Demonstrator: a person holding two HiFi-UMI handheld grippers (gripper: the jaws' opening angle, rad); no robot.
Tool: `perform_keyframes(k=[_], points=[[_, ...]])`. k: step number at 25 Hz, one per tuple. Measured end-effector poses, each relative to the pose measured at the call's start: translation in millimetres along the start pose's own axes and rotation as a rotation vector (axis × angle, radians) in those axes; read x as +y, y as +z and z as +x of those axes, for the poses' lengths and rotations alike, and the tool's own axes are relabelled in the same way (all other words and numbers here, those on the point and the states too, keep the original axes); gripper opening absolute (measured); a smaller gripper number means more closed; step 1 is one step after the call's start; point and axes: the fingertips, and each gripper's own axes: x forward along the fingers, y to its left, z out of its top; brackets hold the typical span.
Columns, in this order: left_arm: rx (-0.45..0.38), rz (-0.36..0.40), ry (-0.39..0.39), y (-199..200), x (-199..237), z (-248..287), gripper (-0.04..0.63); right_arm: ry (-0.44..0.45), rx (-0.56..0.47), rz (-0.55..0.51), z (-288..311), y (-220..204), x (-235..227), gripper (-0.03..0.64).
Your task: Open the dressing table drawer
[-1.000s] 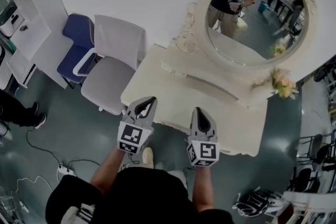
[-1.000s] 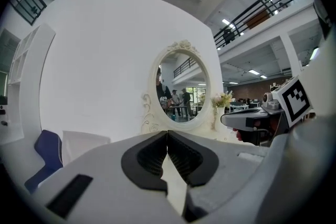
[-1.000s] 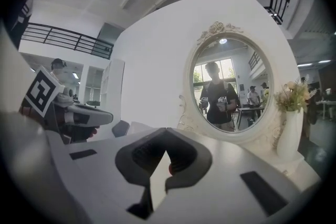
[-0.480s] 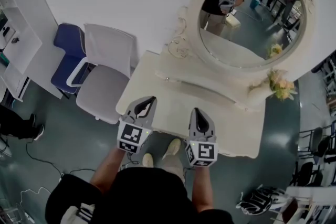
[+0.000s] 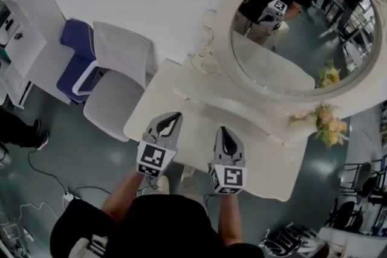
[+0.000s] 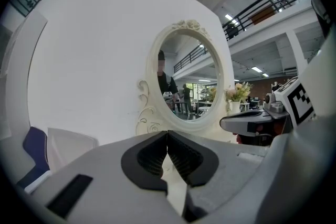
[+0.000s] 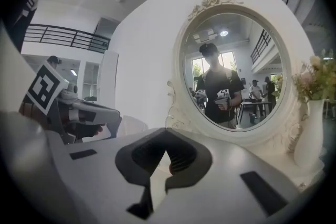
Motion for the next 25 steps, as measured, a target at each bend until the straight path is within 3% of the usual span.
perform_keyframes(k=[25], points=[[0.233, -0.069, 0.072, -126, 28, 107, 0.003, 0.101, 0.189, 0.054, 93, -122, -40, -0.003]])
